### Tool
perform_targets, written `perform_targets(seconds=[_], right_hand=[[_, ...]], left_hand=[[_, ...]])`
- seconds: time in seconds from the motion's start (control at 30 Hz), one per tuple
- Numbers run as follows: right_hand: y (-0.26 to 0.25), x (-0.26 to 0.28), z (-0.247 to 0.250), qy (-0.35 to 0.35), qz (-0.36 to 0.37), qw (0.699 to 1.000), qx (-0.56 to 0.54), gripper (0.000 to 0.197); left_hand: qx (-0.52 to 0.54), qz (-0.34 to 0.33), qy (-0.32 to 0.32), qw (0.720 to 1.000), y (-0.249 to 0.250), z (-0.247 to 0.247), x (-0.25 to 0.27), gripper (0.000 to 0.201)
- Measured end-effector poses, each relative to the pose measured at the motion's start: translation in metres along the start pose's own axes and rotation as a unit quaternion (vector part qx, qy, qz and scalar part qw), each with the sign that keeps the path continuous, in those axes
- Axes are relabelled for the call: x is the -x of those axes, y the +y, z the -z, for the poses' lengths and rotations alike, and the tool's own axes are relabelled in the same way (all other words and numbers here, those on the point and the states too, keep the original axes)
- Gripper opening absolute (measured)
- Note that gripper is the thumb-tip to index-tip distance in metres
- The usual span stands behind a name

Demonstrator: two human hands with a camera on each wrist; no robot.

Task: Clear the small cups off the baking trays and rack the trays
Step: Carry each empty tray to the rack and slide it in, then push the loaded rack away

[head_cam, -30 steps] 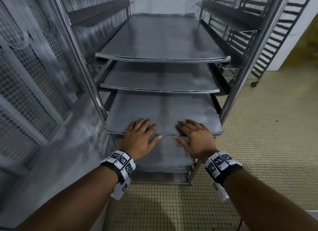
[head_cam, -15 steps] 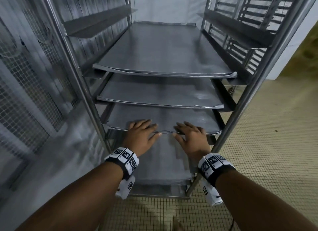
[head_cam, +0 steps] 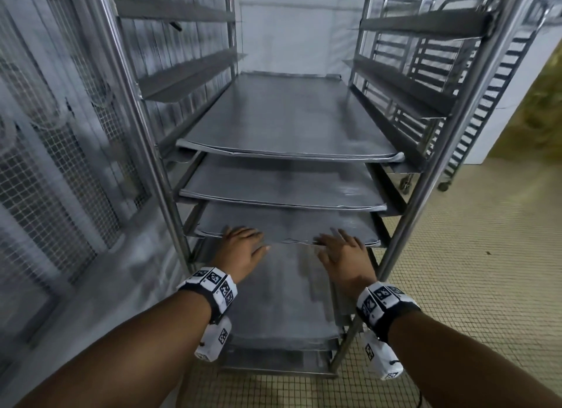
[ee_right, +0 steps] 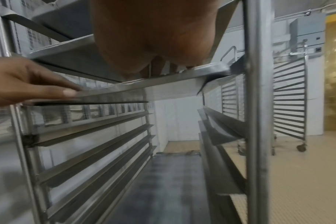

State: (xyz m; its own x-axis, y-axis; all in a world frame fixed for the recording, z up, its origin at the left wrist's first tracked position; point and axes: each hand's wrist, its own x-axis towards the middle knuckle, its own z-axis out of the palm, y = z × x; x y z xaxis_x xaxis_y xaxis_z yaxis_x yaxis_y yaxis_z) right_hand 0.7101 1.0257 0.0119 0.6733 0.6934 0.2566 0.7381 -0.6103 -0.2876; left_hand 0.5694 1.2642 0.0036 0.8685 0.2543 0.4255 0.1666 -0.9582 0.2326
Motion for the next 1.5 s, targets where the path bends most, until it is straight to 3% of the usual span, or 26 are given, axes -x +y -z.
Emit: perform_targets(seconds=[0.13,0.23,0.37,0.47,0.57,0.77,0.9,1.07,1.5], right_hand=[[0.02,0.027,0.032,0.138,-0.079,0.987,-0.019,0.034],[0.024,0.024,0.075,0.284,-0.183,0.937,-0.085,0.035],[0.015,-0.003,0.147,0.418,-0.223,0.868,-0.148,0.064],[0.01,-0.032,0.199,0.411,-0.208,0.875,-0.146,0.069],[0.002,-0.063,0.248,0.401,-0.194,0.885,-0.136,0.07],[-0.017,-0.103,0.311,0.45,-0.152,0.858,-0.195,0.031],[-0.006,-0.104,0.305,0.454,-0.122,0.853,-0.227,0.022],[0.005,-0.122,0.3,0.51,-0.143,0.824,-0.204,0.043],[0.025,-0.148,0.302,0.511,-0.137,0.823,-0.207,0.046]], left_hand=[[0.002,0.05,0.036,0.998,-0.015,0.04,0.016,0.063],[-0.013,0.104,0.127,0.986,-0.024,0.082,0.013,0.066],[-0.015,0.176,0.262,0.949,-0.033,0.145,-0.007,0.079],[0.024,0.214,0.305,0.928,-0.031,0.195,-0.033,0.089],[0.094,0.23,0.295,0.923,-0.019,0.247,-0.063,0.086],[0.201,0.242,0.333,0.889,-0.006,0.317,-0.123,0.081],[0.167,0.226,0.406,0.87,-0.016,0.318,-0.141,0.067],[0.122,0.193,0.464,0.856,-0.037,0.299,-0.152,0.061],[0.114,0.185,0.48,0.85,-0.027,0.292,-0.167,0.052]])
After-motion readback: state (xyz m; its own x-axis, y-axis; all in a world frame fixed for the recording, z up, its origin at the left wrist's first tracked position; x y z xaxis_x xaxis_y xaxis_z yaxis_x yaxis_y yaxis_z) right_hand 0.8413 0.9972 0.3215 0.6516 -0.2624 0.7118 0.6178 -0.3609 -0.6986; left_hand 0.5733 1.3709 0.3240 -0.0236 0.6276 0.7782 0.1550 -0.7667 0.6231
